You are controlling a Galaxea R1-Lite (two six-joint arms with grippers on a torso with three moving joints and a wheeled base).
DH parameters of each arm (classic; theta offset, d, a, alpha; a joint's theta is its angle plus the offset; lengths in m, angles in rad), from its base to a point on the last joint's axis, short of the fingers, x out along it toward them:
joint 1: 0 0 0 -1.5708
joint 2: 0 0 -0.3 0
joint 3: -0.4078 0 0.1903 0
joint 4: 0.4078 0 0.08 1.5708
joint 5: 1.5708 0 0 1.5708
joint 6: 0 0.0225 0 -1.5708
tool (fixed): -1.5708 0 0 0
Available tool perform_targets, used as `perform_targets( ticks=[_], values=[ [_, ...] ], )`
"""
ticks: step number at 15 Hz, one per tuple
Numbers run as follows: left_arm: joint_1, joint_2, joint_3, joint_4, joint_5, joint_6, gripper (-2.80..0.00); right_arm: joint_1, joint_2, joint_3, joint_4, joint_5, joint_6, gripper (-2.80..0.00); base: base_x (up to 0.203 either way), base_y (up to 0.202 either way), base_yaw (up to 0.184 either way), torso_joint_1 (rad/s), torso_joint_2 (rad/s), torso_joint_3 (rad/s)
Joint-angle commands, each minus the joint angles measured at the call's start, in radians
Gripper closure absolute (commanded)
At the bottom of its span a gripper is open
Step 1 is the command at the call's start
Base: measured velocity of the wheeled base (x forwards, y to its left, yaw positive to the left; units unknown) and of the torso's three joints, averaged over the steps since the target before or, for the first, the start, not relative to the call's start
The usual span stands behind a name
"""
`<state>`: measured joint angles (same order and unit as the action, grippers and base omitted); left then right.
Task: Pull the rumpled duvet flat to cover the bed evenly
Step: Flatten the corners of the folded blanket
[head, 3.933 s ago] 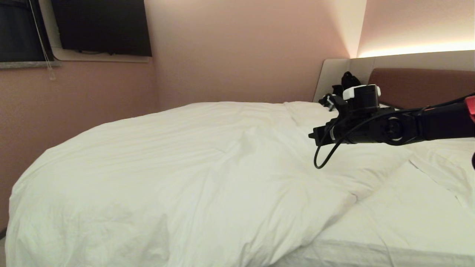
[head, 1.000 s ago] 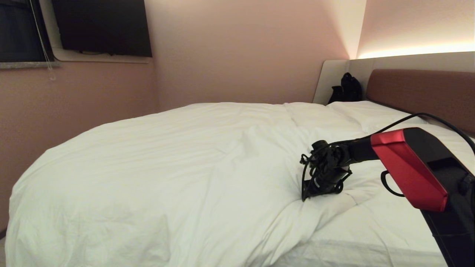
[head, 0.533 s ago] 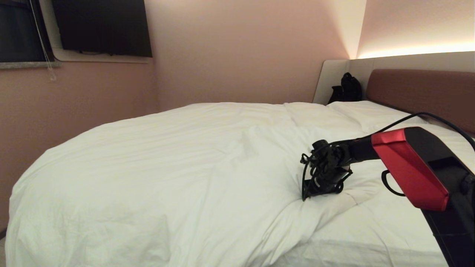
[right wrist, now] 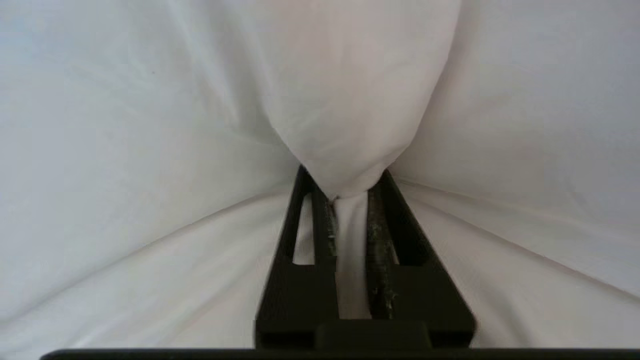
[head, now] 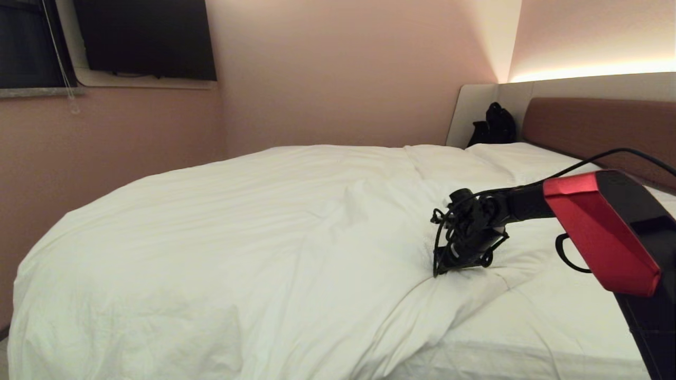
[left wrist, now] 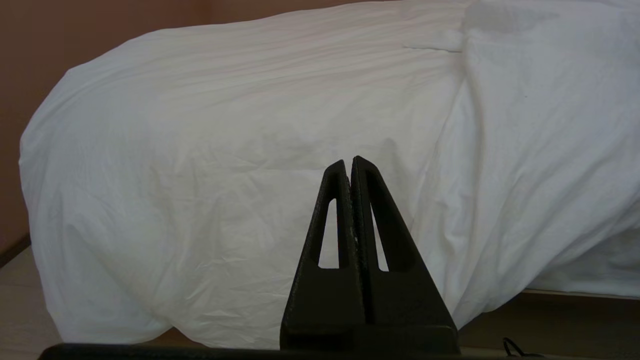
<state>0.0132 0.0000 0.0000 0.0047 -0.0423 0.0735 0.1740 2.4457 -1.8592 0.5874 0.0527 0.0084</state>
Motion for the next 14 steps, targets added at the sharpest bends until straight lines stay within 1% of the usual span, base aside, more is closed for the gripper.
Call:
perform_targets(
  ticks=[1,5,9,11,12,14],
  values=[
    [0.001,0.002,0.000,0.000,-0.001,0.000,0.00,0.001,-0.076,0.028,0.002,0.032,0.014,0.00,0.000,0.000,0.000,0.000,0.00,0.000],
    [0.001,0.002,0.000,0.000,-0.001,0.000,0.00,0.000,-0.119,0.061,0.002,0.038,0.019,0.00,0.000,0.000,0.000,0.000,0.00,0.000],
    [0.001,0.002,0.000,0.000,-0.001,0.000,0.00,-0.019,-0.300,0.235,-0.003,0.055,0.018,0.00,0.000,0.000,0.000,0.000,0.00,0.000],
    [0.001,0.002,0.000,0.000,-0.001,0.000,0.00,-0.031,-0.324,0.264,-0.004,0.057,0.018,0.00,0.000,0.000,0.000,0.000,0.00,0.000],
    [0.001,0.002,0.000,0.000,-0.001,0.000,0.00,-0.041,-0.364,0.312,-0.005,0.057,0.017,0.00,0.000,0.000,0.000,0.000,0.00,0.000],
    [0.001,0.002,0.000,0.000,-0.001,0.000,0.00,-0.071,-0.526,0.441,-0.004,0.054,0.017,0.00,0.000,0.000,0.000,0.000,0.00,0.000]
  ],
)
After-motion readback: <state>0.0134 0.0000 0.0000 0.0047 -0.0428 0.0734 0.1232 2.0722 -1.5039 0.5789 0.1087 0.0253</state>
